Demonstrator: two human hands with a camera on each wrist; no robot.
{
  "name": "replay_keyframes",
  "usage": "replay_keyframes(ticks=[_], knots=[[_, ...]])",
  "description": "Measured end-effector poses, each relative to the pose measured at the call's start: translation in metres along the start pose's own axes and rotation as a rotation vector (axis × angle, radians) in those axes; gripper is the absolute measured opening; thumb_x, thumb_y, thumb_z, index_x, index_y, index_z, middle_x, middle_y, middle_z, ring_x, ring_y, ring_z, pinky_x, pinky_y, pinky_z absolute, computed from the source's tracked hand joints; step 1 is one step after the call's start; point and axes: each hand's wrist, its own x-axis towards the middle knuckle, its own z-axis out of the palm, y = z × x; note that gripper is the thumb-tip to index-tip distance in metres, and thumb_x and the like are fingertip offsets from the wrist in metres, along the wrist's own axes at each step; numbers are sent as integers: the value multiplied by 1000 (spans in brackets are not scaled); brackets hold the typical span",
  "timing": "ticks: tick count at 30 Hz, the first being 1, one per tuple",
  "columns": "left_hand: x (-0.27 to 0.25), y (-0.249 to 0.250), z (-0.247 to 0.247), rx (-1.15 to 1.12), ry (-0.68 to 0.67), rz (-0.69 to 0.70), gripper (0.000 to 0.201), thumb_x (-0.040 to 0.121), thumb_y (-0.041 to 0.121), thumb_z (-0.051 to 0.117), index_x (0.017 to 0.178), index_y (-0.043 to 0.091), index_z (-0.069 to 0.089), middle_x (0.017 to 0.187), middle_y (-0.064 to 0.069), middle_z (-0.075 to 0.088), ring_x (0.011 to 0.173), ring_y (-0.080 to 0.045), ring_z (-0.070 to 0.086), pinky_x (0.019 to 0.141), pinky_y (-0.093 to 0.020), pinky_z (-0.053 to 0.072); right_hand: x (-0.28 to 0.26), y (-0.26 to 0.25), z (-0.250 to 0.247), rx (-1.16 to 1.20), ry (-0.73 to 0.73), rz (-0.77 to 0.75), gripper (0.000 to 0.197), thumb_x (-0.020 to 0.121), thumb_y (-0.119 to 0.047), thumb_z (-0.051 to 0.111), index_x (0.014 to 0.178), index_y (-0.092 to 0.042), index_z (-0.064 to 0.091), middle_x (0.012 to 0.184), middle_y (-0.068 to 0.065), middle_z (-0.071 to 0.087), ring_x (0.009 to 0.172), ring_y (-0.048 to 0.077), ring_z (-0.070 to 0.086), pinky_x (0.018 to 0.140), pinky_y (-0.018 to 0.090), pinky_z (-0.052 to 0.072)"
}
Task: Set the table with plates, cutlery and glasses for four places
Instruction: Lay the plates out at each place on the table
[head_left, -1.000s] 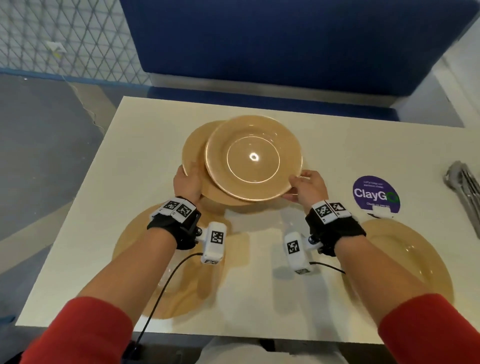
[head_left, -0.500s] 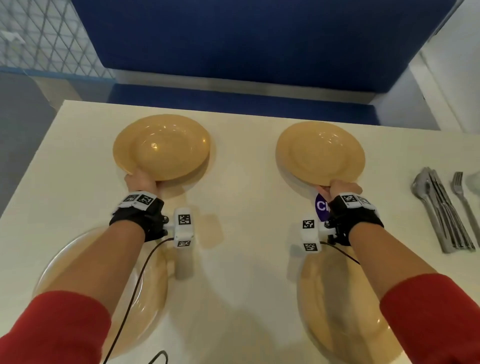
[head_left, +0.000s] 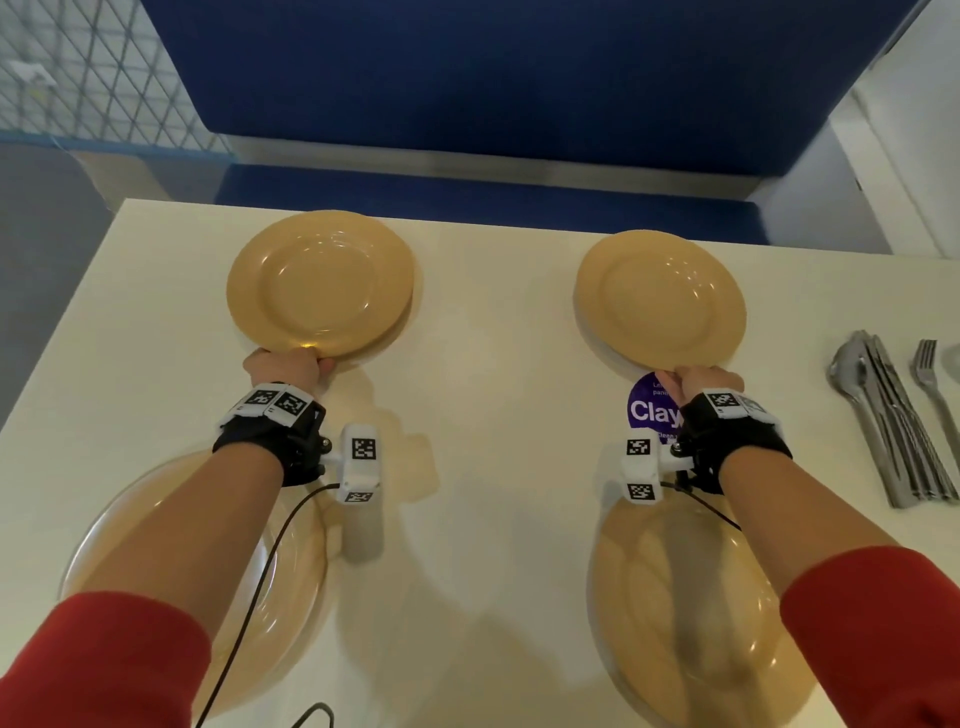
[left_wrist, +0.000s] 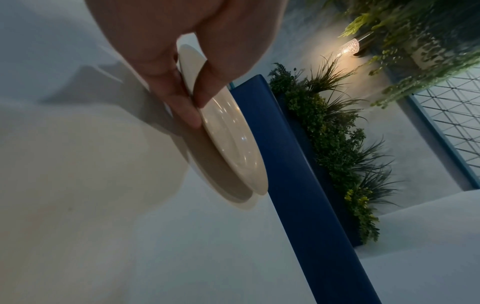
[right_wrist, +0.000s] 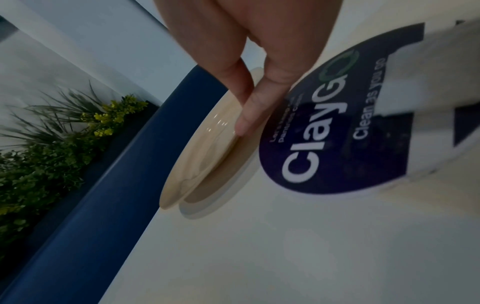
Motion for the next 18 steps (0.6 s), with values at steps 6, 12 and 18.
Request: replay_keyframes(ticks=[6,12,18], knots=[[-8,-1,1,-85,-38,-55,27,70,10,66,96,4,62,80,-12,67,56,-21,58,50,-23,46,-10,2,-4,-760,-5,-233,47,97,-45,34,121,-11,57,118,17,61,110,36,56,92,29,42],[-8,4,1,-114,-44,-32,14,71,9,68,78,8,56,75,-10,63,67,-22,58,63,-30,49,-9,-3,-4,-1002,-29,-308,53,97,-48,33,120,-8,59,117,18,61,109,37,56,92,32,44],[-7,4,1,-173,-69,-40,21,54,13,66,72,7,56,77,-14,63,70,-23,58,69,-33,50,-7,7,-4,-1004,-34,-323,52,95,-49,38,118,-9,60,120,21,59,109,40,55,97,36,45]])
